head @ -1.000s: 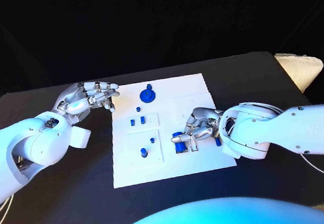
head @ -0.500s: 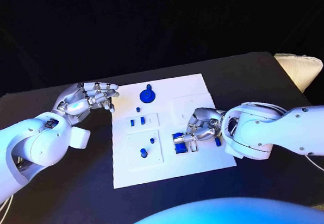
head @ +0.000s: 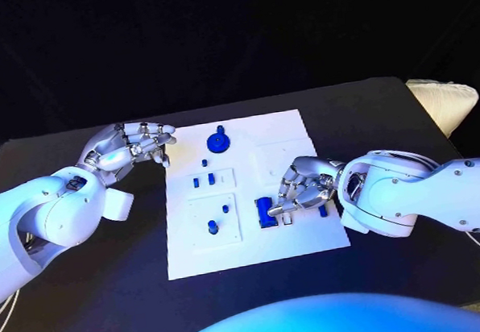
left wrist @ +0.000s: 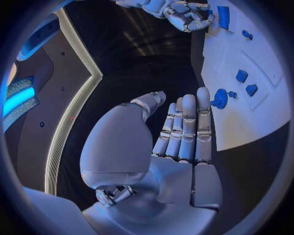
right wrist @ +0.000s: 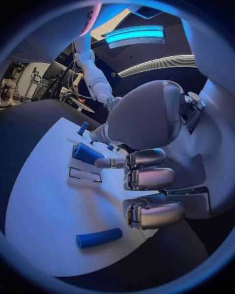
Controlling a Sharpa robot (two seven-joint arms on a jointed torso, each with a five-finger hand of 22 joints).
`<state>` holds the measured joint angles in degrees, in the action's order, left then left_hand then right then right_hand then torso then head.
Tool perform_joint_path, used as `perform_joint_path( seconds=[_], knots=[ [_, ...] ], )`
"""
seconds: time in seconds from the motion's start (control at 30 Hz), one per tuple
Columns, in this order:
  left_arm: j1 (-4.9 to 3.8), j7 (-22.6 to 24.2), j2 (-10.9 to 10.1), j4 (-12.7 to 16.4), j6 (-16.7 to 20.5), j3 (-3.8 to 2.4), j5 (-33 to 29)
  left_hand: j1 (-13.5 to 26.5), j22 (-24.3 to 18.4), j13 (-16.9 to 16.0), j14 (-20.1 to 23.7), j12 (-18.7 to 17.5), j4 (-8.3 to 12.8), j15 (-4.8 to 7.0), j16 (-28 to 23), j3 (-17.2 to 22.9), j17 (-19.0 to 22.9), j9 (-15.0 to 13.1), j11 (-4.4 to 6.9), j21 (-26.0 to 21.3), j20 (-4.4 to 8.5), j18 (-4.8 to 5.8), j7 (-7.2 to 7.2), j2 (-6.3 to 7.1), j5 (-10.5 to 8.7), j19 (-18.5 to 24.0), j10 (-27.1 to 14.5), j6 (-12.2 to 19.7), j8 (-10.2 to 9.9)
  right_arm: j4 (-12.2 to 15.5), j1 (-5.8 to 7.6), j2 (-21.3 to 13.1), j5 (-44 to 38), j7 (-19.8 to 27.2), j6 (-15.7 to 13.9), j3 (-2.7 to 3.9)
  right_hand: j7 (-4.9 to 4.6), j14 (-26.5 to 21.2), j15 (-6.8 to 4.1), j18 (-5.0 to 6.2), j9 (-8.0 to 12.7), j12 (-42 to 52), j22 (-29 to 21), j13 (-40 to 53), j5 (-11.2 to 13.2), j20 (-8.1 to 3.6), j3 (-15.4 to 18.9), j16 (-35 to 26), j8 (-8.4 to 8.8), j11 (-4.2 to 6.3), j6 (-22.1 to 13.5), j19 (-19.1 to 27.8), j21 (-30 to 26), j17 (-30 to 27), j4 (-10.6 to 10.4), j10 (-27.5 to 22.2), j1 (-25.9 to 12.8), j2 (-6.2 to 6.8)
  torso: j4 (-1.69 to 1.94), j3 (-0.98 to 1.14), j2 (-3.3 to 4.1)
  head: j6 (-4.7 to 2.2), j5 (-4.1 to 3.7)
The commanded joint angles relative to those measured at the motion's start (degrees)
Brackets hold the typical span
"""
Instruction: Assemble the parts on the task board
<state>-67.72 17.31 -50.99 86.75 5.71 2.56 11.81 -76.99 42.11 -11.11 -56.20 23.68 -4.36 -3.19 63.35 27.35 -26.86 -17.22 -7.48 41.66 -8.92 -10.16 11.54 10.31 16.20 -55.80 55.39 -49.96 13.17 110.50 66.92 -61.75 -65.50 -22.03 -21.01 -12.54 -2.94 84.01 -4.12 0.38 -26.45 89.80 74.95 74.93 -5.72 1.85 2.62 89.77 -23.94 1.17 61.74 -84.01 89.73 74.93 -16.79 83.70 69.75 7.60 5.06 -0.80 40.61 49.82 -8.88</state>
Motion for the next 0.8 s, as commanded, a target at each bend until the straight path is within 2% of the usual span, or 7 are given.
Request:
perform_joint_path(
  seconds=[0.03, 0.17, 0.43, 0.8],
  knots=[
    [0.01, 0.35, 0.1, 0.01, -0.75, -0.02, -0.35, -0.1, -0.08, 0.07, 0.11, 0.38, -0.12, -0.29, -0.19, 0.11, 0.07, 0.06, -0.11, -0.24, 0.1, -0.35, 0.02, -0.37, 0.06, -0.41, -0.31, 0.56, 0.34, 0.19, -0.05, -0.08, -1.42, 4.25, 2.65, 0.0, -0.1, 5.91, -0.55, -0.38, 0.19, 0.2, 15.05, 15.07, 0.42, -0.45, -1.46, 0.1, -0.23, -0.08, -0.34, -5.99, 0.27, 14.76, 0.1, 6.3, 1.87, 0.86, 0.06, 0.01, 0.01, 0.06, -0.04],
    [0.01, 0.35, 0.12, -0.03, -0.79, -0.01, -0.35, -0.1, -0.08, 0.07, 0.11, 0.38, -0.12, -0.29, -0.19, 0.11, 0.07, 0.06, -0.11, -0.24, 0.1, -0.35, 0.02, -0.37, 0.06, -0.41, -0.31, 0.56, 0.34, 0.05, -0.06, 0.03, -2.29, 4.31, 3.72, -0.01, 0.03, 5.93, -0.62, -0.38, 0.37, 0.2, 15.05, 15.07, 0.92, -0.5, -2.6, 0.13, -0.48, 0.02, 0.11, -5.99, 0.27, 14.83, 0.18, 6.3, 4.6, 1.81, 0.03, -0.09, 0.03, 0.1, -0.01],
    [0.01, 0.34, 0.07, -0.01, -0.82, 0.0, -0.35, -0.1, -0.08, 0.07, 0.11, 0.38, -0.12, -0.29, -0.19, 0.11, 0.07, 0.06, -0.11, -0.24, 0.1, -0.35, 0.02, -0.37, 0.06, -0.41, -0.31, 0.56, 0.34, -0.51, -0.12, 0.54, -4.21, 2.8, 3.85, -0.01, 0.35, 5.95, -0.78, -0.38, 0.34, 0.2, 15.05, 15.07, 0.78, -0.6, -3.13, 0.17, -1.0, 0.27, 0.89, -5.99, 0.27, 14.92, 0.15, 6.3, 5.78, 1.84, 0.14, -0.12, 0.01, 0.18, 0.12],
    [0.01, 0.33, -0.07, 0.05, -0.82, 0.01, -0.35, -0.1, -0.08, 0.07, 0.11, 0.38, -0.12, -0.29, -0.19, 0.11, 0.07, 0.06, -0.11, -0.24, 0.1, -0.35, 0.02, -0.37, 0.06, -0.41, -0.31, 0.56, 0.34, -0.98, -0.81, 2.01, -6.57, 0.89, 3.46, -0.01, 0.89, 5.99, -1.16, -0.38, 0.27, 0.2, 15.05, 15.07, 0.47, -0.89, -4.05, 0.23, -1.71, 0.73, 1.63, -5.99, 0.27, 15.07, 0.25, 6.3, 7.62, 1.65, 0.09, -0.1, -0.01, 0.18, 0.25]
  ],
)
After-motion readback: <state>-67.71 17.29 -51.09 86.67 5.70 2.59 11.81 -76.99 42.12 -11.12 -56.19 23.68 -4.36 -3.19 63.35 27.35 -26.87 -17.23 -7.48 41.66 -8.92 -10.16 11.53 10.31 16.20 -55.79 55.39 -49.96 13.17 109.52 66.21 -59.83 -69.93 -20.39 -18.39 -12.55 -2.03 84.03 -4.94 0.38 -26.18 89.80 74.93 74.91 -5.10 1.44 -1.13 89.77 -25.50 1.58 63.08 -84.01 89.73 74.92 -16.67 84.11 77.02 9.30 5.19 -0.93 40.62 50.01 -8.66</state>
